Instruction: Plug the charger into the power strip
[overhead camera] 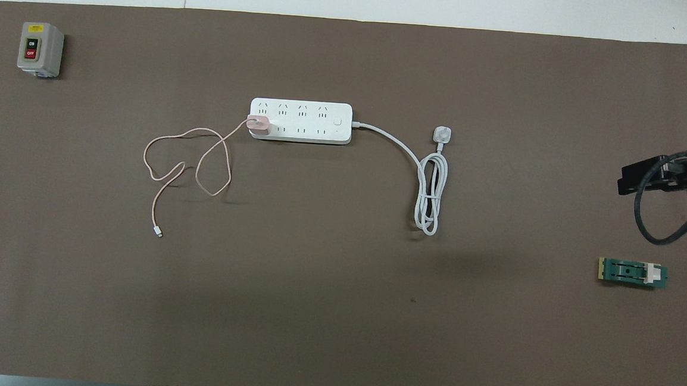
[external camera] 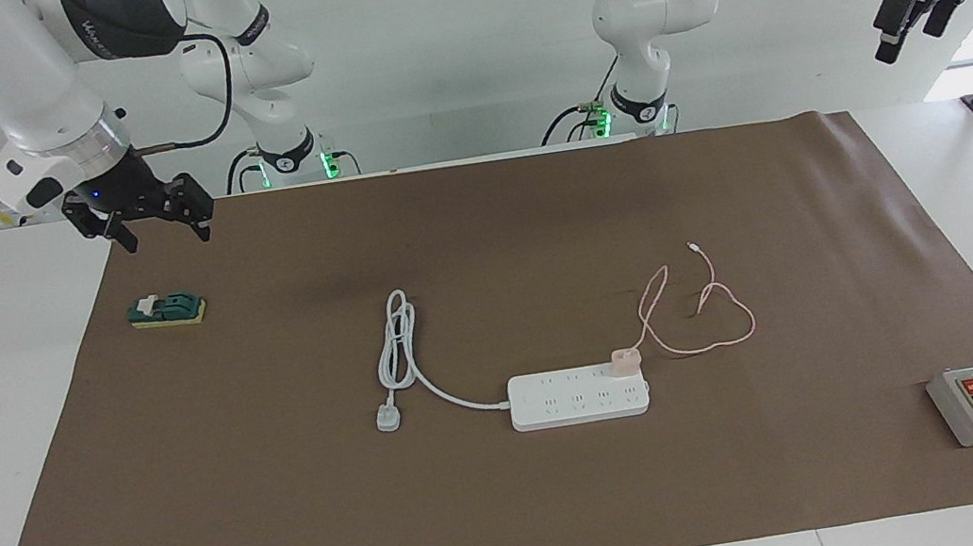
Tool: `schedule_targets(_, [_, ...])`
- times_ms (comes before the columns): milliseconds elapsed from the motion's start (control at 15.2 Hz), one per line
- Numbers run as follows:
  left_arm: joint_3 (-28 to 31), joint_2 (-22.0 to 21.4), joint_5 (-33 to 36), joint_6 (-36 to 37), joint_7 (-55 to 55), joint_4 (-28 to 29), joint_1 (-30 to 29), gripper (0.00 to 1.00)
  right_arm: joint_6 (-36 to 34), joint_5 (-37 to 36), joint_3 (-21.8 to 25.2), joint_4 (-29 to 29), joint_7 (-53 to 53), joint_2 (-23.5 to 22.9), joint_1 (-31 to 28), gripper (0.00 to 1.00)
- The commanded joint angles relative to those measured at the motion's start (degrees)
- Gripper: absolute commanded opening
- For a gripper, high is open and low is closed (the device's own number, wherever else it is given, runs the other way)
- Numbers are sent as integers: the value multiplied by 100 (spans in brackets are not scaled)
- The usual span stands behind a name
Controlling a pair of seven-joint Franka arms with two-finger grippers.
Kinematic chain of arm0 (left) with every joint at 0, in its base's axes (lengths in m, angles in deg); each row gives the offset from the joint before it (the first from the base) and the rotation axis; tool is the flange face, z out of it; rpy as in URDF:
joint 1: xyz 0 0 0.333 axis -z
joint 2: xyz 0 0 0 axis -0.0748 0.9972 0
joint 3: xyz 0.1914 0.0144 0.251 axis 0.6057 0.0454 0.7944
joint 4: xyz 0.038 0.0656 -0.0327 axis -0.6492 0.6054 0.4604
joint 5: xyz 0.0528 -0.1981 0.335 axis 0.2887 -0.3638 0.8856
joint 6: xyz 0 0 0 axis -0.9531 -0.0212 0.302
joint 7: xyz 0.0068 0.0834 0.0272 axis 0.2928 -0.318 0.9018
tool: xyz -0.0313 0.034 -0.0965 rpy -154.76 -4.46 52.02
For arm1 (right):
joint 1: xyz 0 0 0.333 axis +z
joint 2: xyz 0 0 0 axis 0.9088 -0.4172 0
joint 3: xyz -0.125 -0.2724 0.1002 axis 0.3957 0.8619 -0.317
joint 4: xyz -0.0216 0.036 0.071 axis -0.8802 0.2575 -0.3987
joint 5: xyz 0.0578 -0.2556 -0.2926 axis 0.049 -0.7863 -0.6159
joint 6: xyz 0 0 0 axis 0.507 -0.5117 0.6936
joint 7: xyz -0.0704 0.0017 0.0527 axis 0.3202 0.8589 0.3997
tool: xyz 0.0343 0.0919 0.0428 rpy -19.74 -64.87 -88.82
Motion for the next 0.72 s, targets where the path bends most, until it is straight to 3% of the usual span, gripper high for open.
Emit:
schedule_targets(0, [-120,-231,28,-237,-220,613,94,100,-30,-125,-32,76,-68,75,-36,100])
schedule_targets(329, [-498,-81,10,-123,-342,728,164,100,-21,-116,-32,76,-68,75,-36,100])
schedule_targets(461, [-594,-90,10,-61,-1077,798,182,100,-30,-116,-32,76,-68,75,-36,100])
schedule_targets(658, [-621,-99,1,18,-1248,825,234,100,-30,-116,-32,76,-68,75,-36,100])
